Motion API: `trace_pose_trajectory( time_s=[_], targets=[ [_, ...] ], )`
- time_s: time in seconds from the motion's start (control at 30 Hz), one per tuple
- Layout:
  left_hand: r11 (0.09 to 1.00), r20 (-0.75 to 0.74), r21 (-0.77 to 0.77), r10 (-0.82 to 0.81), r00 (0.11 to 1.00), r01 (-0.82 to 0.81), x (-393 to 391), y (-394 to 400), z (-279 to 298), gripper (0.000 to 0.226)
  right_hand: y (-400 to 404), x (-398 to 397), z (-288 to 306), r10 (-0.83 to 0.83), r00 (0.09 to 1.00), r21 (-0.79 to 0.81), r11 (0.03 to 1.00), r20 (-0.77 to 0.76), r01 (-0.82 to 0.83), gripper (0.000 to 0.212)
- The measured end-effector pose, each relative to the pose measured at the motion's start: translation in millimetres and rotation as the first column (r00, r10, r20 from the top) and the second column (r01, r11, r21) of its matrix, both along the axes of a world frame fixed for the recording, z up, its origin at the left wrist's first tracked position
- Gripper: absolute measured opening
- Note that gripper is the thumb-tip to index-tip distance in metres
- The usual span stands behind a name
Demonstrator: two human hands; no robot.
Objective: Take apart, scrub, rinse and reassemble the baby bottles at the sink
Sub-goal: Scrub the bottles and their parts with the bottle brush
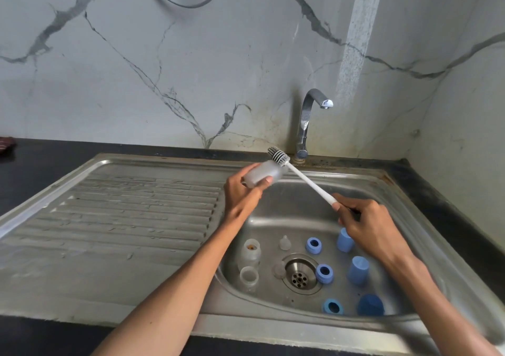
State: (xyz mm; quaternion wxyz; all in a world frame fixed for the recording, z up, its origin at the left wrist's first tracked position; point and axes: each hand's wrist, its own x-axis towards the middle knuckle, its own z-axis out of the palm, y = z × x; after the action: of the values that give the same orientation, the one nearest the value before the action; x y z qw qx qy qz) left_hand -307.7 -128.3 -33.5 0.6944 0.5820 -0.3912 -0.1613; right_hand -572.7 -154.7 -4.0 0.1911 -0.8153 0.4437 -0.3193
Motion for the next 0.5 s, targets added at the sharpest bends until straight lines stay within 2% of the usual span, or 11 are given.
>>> trace_pose_trajectory(
  time_s=[0.07, 0.13, 0.3, 0.5],
  targets=[
    [0.995, -0.111, -0.035, 0.092, 0.99, -0.097, 14.4, 3.5, 2.2, 0.043, 1.0, 0.1, -0.2, -0.001, 0.999, 0.002, 1.0, -0.04, 0.001, 0.032],
    [0.993, -0.184, -0.043, 0.098, 0.978, -0.108, 23.5, 8.1, 4.1, 0.043, 1.0, 0.1, -1.7, -0.011, 0.997, 0.015, 1.0, -0.082, 0.012, 0.032],
    [0.997, -0.199, -0.073, -0.014, 0.98, 0.0, 6.1, 5.4, 7.2, 0.041, -1.0, -4.6, -1.3, -0.063, 0.99, 0.003, 0.998, -0.124, 0.064, 0.033],
    [0.995, -0.28, -0.079, 0.042, 0.959, -0.067, 16.1, 8.1, 7.4, 0.03, 1.1, -0.5, -0.5, -0.023, 0.996, 0.001, 1.0, -0.083, 0.023, 0.032]
  ],
)
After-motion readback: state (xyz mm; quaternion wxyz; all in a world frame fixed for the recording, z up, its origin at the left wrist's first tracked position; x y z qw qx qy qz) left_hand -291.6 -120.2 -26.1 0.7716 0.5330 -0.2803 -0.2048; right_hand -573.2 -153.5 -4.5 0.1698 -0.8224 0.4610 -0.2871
